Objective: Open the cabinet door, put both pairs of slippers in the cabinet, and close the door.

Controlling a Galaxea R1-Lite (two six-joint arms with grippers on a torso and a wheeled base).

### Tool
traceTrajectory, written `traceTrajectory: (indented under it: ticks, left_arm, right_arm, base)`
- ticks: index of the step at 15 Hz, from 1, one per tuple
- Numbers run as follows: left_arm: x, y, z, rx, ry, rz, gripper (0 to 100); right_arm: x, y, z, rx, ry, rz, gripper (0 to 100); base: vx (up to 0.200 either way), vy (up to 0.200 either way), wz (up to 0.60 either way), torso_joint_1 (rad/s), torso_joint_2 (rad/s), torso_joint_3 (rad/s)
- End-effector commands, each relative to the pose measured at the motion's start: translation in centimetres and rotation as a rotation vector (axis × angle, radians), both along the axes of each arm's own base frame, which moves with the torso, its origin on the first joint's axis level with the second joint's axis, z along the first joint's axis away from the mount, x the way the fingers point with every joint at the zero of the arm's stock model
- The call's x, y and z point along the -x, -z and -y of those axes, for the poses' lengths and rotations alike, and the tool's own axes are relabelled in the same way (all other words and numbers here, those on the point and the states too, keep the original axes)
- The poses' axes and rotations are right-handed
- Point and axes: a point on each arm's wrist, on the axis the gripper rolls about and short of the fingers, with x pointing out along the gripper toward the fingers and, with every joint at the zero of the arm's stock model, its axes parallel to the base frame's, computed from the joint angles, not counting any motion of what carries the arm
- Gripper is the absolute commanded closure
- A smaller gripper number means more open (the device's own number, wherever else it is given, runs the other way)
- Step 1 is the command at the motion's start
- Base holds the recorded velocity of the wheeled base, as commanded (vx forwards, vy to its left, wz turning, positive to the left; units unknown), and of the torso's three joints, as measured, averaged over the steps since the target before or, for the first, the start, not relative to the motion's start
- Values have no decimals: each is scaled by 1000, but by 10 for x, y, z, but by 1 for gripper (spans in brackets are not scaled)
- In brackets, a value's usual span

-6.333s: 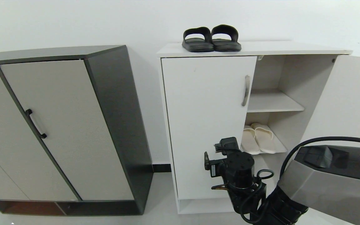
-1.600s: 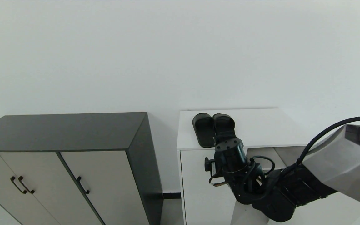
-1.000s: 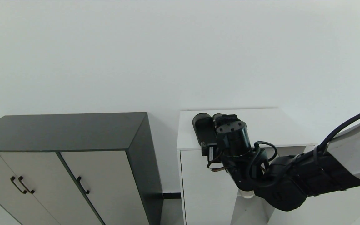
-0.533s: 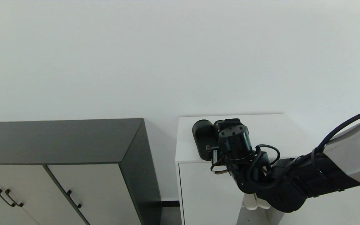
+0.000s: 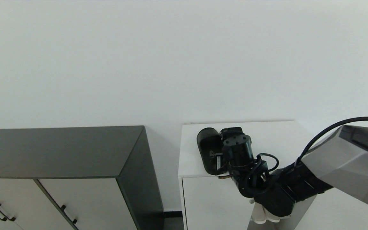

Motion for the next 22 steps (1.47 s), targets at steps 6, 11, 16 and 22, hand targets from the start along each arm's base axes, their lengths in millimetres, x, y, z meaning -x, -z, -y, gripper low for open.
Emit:
traceTrajectory:
  ticks: [6,11,16,22]
  left_arm:
    - [0,0,0,0,1,-2,100]
    - [0,0,0,0,0,0,100]
    - [0,0,0,0,0,0,100]
    - [0,0,0,0,0,0,100]
  right_arm:
    - [-53,31,-7,-9,51,16,0]
    - [-81,35,-5,25,74,40,0]
    - [-83,31,-4,14,79,52,100]
    - [-51,-17,-2,-26,35,96,100]
  base:
    - [0,0,0,0,0,0]
    - [0,0,0,0,0,0]
    - [0,0,0,0,0,0]
    - [0,0,0,0,0,0]
